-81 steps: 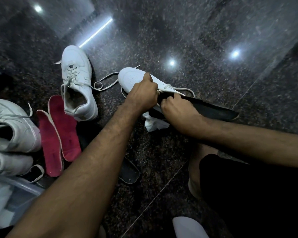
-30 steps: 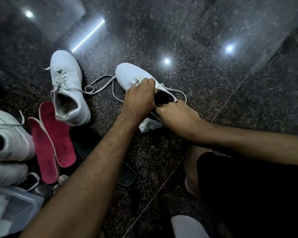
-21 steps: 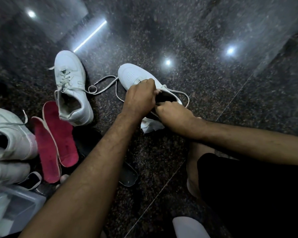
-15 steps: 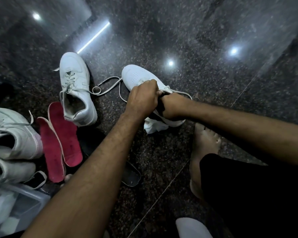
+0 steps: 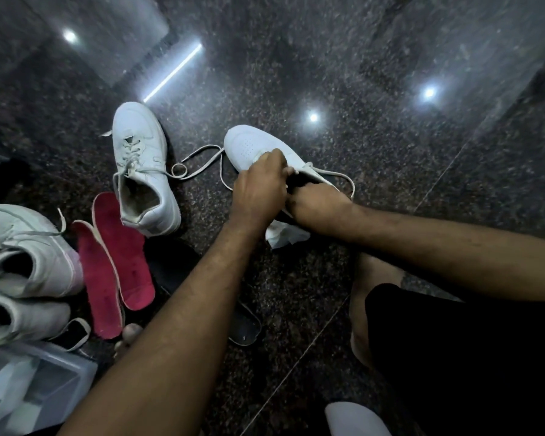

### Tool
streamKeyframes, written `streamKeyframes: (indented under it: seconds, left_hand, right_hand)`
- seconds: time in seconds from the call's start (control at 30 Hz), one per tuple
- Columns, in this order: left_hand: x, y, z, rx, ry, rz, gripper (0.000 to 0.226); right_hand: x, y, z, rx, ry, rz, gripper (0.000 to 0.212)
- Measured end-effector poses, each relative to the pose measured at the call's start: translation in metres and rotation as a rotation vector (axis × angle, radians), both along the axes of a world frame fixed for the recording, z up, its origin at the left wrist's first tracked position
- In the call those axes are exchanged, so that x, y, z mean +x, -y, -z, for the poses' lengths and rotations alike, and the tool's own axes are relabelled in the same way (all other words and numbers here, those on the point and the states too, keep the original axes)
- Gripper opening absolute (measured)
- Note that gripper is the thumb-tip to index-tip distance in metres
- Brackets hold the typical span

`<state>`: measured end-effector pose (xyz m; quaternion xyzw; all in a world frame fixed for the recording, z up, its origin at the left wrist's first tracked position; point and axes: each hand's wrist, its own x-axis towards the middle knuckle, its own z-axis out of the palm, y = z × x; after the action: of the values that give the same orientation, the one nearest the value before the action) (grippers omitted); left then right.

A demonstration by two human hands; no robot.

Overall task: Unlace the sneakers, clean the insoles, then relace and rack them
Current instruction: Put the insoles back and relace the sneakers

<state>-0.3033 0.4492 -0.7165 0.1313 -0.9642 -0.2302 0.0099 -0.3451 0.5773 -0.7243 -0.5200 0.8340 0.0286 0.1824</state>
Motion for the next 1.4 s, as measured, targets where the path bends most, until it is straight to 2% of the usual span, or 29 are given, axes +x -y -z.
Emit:
streamKeyframes:
  seconds: [0.07,0.13,0.23,0.27,0.33,0.37,0.47,0.53,0.57,0.67,0.7,0.77,0.83,1.0,1.13,1.23,1.4]
  left_hand:
    - [-0.003,0.006,0.004,0.140,0.019,-0.122,0.021]
    - [-0.006,0.011,0.007,0.273,0.084,-0.231,0.022]
    - [-0.011,0.014,0.009,0.336,0.143,-0.287,0.023]
    - [-0.012,0.014,0.008,0.326,0.142,-0.284,0.023]
    - [-0.011,0.013,0.006,0.249,0.117,-0.244,0.025]
    - [-0.010,0.011,0.005,0.186,0.094,-0.203,0.025]
    - [-0.006,0.003,0.003,0.073,-0.005,-0.088,0.024]
    - [-0.003,-0.001,0.001,0.049,-0.024,-0.037,0.024]
    - [-0.002,-0.002,0.000,0.037,-0.019,-0.015,0.024]
    - [-0.002,-0.005,-0.004,0.012,-0.014,0.012,0.023]
    - [-0.002,-0.006,-0.005,0.006,-0.018,0.012,0.023]
    - [-0.001,-0.007,-0.005,-0.013,-0.016,0.022,0.023]
    - [0.000,-0.009,-0.003,-0.031,-0.005,0.042,0.021]
    - [0.000,-0.006,-0.003,-0.017,0.000,0.057,0.020]
    - [-0.001,-0.003,-0.005,0.000,0.017,0.052,0.020]
    - [-0.002,-0.003,-0.004,0.011,0.025,0.033,0.020]
    - [-0.004,-0.001,-0.003,0.065,0.024,0.004,0.019]
  right_hand:
    - [-0.002,-0.005,-0.001,0.019,0.041,0.084,0.035]
    - [-0.009,-0.009,-0.002,-0.015,0.180,0.185,0.022]
    - [-0.013,-0.024,-0.023,-0.075,0.303,0.114,0.033]
    - [-0.014,-0.032,-0.029,-0.002,0.276,0.023,0.041]
    - [-0.010,-0.049,-0.043,0.202,0.086,-0.153,0.059]
    - [-0.007,-0.057,-0.047,0.204,0.024,-0.170,0.062]
    - [-0.014,-0.071,-0.053,0.021,0.041,-0.014,0.061]
    - [-0.021,-0.072,-0.051,-0.126,0.084,0.154,0.061]
    - [-0.020,-0.071,-0.048,-0.207,0.069,0.160,0.059]
    - [0.002,-0.069,-0.030,-0.399,-0.024,-0.039,0.043]
    - [0.010,-0.071,-0.020,-0.407,-0.043,-0.146,0.039]
    - [0.016,-0.074,-0.010,-0.335,-0.040,-0.307,0.037]
    - [0.009,-0.075,-0.015,-0.322,-0.013,-0.344,0.039]
    - [0.011,-0.058,-0.028,-0.238,0.132,-0.067,0.043]
    - [0.019,-0.036,-0.040,0.075,0.068,0.080,0.027]
    - [0.018,-0.024,-0.054,0.190,0.050,0.094,0.020]
    - [0.009,-0.008,-0.053,0.191,0.088,0.073,0.017]
